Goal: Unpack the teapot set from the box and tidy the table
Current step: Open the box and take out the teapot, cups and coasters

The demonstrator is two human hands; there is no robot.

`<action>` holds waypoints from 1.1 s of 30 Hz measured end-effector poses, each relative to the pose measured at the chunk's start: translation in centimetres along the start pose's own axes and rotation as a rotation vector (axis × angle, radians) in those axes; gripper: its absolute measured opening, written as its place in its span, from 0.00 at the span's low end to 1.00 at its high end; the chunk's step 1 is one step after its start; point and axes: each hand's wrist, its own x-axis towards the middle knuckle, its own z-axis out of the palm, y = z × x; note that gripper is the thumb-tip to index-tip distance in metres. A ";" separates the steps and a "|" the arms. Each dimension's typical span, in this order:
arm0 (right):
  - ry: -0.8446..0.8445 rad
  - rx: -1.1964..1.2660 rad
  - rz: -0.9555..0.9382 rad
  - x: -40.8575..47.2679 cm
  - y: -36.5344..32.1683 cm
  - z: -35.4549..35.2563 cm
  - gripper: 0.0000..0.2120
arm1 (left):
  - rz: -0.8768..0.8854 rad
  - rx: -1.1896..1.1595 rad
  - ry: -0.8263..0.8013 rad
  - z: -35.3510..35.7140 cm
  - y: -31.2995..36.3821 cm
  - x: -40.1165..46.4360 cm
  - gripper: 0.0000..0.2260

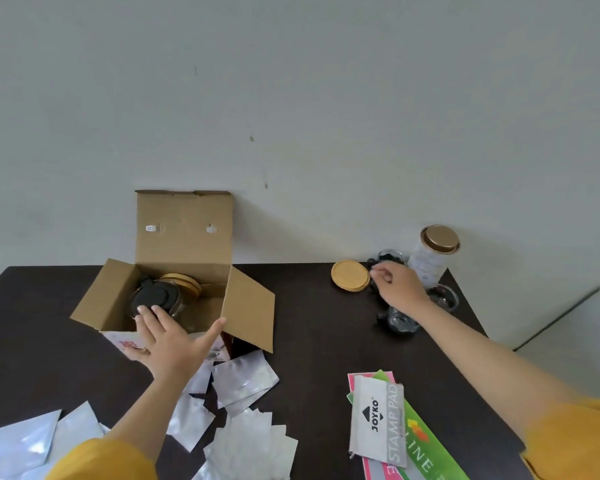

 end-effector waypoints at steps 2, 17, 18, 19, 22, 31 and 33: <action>-0.029 0.044 -0.047 -0.6 -4.3 2.5 0.13 | -0.002 0.009 -0.021 -0.7 0.0 -0.1 0.60; -0.337 0.347 0.179 1.0 -27.4 22.6 0.16 | 0.388 0.301 -0.026 -3.5 -6.0 3.7 0.49; -0.327 0.415 0.322 1.5 -27.7 23.6 0.19 | 0.430 0.302 -0.022 -3.6 -6.4 4.1 0.47; -0.325 0.477 0.443 1.9 -28.2 24.4 0.23 | 0.471 0.301 -0.020 -3.6 -6.9 4.6 0.45; -0.411 0.542 0.603 3.0 -28.8 25.6 0.33 | 0.554 0.306 -0.026 -3.4 -7.5 5.5 0.41; -0.517 0.605 0.727 4.4 -29.0 27.8 0.48 | 0.574 0.259 -0.016 -3.0 -7.5 6.5 0.41; -0.508 0.622 0.735 4.5 -28.8 28.0 0.49 | 0.574 0.248 -0.010 -3.0 -7.6 6.5 0.41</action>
